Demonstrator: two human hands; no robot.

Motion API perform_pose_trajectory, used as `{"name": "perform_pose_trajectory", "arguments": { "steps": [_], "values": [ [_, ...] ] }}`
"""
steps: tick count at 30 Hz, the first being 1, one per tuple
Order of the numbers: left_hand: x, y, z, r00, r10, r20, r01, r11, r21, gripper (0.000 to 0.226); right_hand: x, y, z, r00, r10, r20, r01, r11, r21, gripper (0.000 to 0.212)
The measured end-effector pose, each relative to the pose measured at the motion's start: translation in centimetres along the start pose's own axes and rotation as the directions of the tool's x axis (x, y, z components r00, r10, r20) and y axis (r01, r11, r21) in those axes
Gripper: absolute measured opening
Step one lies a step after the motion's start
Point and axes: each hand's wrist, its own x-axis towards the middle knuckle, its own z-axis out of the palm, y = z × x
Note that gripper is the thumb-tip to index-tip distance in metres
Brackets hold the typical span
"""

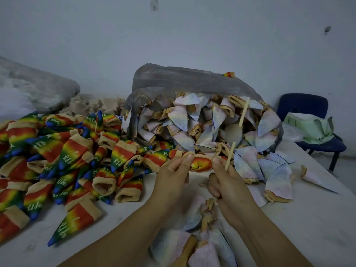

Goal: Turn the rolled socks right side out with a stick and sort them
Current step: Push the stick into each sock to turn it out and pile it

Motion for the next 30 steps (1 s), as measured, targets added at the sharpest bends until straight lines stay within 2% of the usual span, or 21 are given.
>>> {"name": "perform_pose_trajectory", "arguments": {
  "steps": [1,3,5,8,11,15,17,18,20,22,23,24,26,27,28,30],
  "values": [
    [0.0,-0.1,0.0,0.999,-0.031,0.01,0.031,0.999,-0.011,0.035,0.0,0.0,-0.1,1.0,-0.003,0.009,0.003,1.0,-0.024,0.017],
    [0.1,-0.1,-0.1,0.99,-0.136,0.044,0.141,0.98,-0.14,0.027,0.0,0.1,-0.3,1.0,-0.025,0.003,0.025,0.984,-0.175,0.024],
    [0.3,0.0,-0.3,0.972,-0.22,0.088,0.237,0.917,-0.32,0.018,-0.1,0.0,-0.4,0.997,-0.08,-0.018,0.069,0.94,-0.333,0.023],
    [0.6,0.2,-0.6,0.956,-0.256,0.146,0.295,0.826,-0.481,0.017,-0.4,-0.2,-0.5,0.983,-0.185,-0.005,0.166,0.894,-0.415,0.019],
    [0.8,0.4,-0.8,0.941,-0.278,0.195,0.338,0.816,-0.469,0.016,-0.5,-0.2,-0.6,0.983,-0.181,0.025,0.172,0.873,-0.456,0.022],
    [0.8,0.4,-0.8,0.95,-0.253,0.182,0.309,0.841,-0.444,0.013,-0.5,-0.1,-0.5,0.98,-0.191,0.064,0.196,0.833,-0.518,0.021],
    [0.8,0.5,-0.5,0.946,-0.248,0.208,0.322,0.787,-0.526,0.013,-0.4,0.0,-0.3,0.984,-0.173,0.039,0.169,0.846,-0.505,0.022],
    [0.7,0.6,-0.5,0.936,-0.25,0.247,0.35,0.726,-0.592,0.013,-0.3,0.1,-0.2,0.991,-0.136,0.016,0.128,0.88,-0.458,0.023],
    [0.7,0.8,-0.2,0.902,-0.248,0.352,0.43,0.584,-0.689,0.016,-0.3,0.1,0.0,0.998,-0.054,0.011,0.055,0.96,-0.276,0.025],
    [0.6,0.7,-0.1,0.88,-0.24,0.411,0.475,0.503,-0.723,0.017,-0.2,0.1,0.0,0.999,-0.017,0.046,0.021,0.996,-0.088,0.023],
    [0.5,0.7,0.1,0.881,-0.244,0.404,0.471,0.509,-0.721,0.016,-0.2,0.1,0.0,0.998,-0.002,0.056,0.005,0.998,-0.058,0.022],
    [0.4,0.6,0.2,0.896,-0.253,0.365,0.443,0.567,-0.694,0.018,-0.2,0.0,-0.1,0.998,0.016,0.053,-0.012,0.997,-0.074,0.022],
    [0.2,0.0,0.1,0.95,-0.23,0.209,0.305,0.819,-0.485,0.033,-0.1,0.1,-0.5,0.999,0.034,0.014,-0.031,0.984,-0.177,0.026],
    [0.1,-0.3,0.1,0.979,-0.158,0.125,0.189,0.937,-0.293,0.038,0.0,0.1,-0.6,1.0,0.029,-0.011,-0.031,0.969,-0.247,0.029],
    [-0.1,-0.3,0.0,0.996,-0.034,0.087,0.043,0.993,-0.107,0.038,0.0,0.1,-0.7,1.0,0.016,-0.027,-0.024,0.947,-0.322,0.032],
    [-0.2,-0.3,0.1,0.968,0.195,0.156,-0.213,0.971,0.105,0.039,-0.2,0.2,-0.6,0.999,0.009,-0.046,-0.027,0.911,-0.411,0.031]
  ]
}}
